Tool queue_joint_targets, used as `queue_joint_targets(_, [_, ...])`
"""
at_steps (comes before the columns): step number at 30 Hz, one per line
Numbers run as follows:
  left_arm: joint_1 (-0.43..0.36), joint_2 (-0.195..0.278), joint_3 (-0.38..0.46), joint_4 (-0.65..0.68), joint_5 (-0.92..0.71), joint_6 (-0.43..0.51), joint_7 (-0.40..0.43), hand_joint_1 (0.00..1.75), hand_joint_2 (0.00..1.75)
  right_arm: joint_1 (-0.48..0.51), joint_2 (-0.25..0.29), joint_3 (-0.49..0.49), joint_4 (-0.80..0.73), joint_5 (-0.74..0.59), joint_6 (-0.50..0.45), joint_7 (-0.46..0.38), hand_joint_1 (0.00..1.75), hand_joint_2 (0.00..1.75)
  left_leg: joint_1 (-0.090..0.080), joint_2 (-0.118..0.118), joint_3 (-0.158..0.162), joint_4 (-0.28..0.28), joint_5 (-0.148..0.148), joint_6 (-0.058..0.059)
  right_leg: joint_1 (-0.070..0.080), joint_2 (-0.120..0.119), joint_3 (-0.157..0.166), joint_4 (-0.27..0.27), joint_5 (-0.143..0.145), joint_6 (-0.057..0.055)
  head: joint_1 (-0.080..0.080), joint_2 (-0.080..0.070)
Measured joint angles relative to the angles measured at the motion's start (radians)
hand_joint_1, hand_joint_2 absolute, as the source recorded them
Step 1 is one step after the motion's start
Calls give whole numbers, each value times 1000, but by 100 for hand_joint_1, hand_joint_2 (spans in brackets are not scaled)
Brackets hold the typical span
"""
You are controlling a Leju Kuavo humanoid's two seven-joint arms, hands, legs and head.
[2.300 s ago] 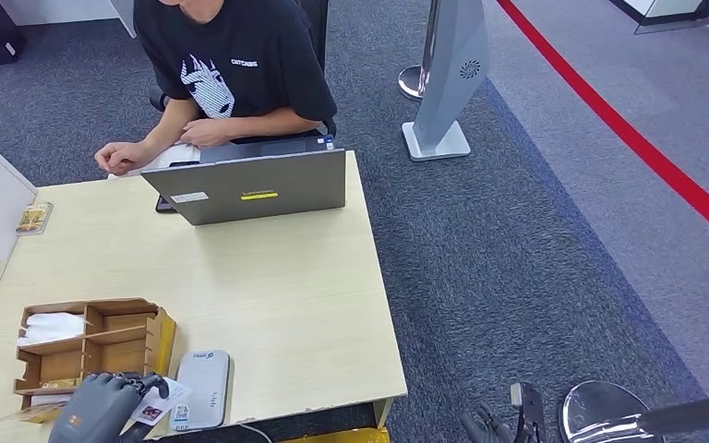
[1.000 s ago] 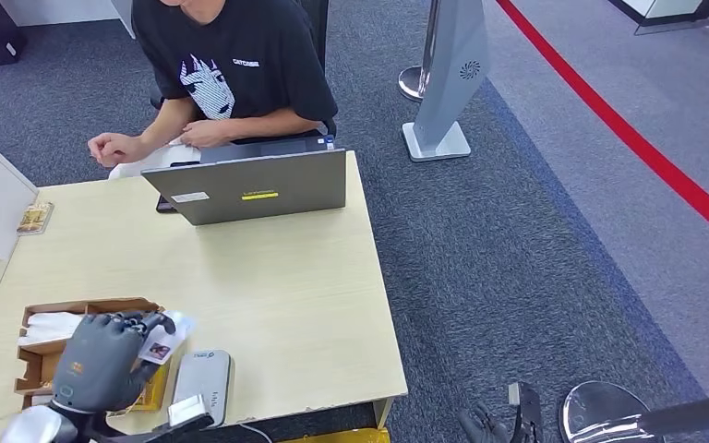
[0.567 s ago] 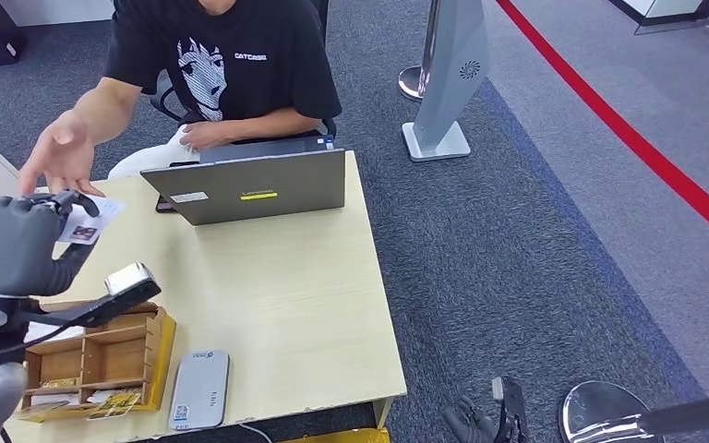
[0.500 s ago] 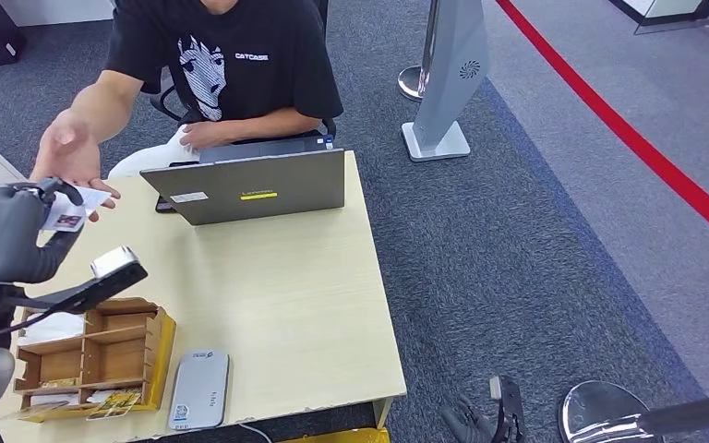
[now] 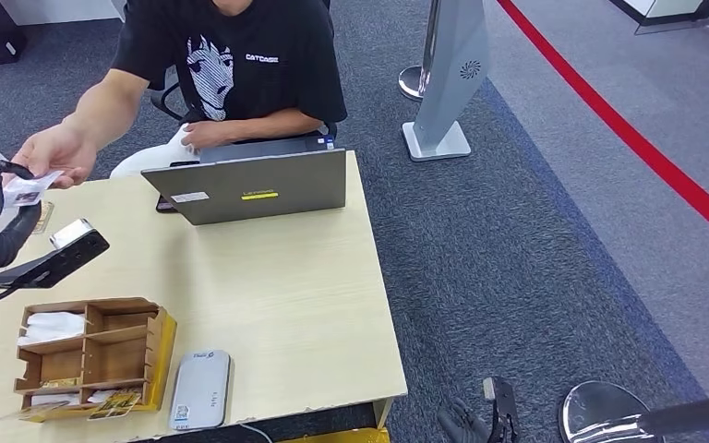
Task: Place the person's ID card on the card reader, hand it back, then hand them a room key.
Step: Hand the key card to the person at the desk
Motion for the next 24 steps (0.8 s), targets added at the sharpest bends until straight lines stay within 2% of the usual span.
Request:
queue_joint_targets(7, [52,0,13,-8,-12,47,-35,0,175,3,-2,2,-4,-12,-9,5,0,175,0,0,0,0,0,0,0,0,0,0,0,0,0,0])
queue_joint_targets(16, [159,14,-1,-136,49,26,-156,0,175,30,-4,1,-47,-12,-30,15,0,175,0,1,0,0,0,0,0,0,0,0,0,0,0,0])
queue_joint_targets(20, [266,45,-46,-197,28,41,-255,0,175,37,-4,-11,-50,-11,-30,3,0,175,0,3,0,0,-1,1,0,2,-1,0,-1,1,-1,0])
queue_joint_targets(24, [380,80,-123,-245,-15,92,-269,0,175,48,-3,-33,-65,-3,-34,10,0,175,0,3,0,0,-2,1,0,2,-1,0,-1,1,0,0])
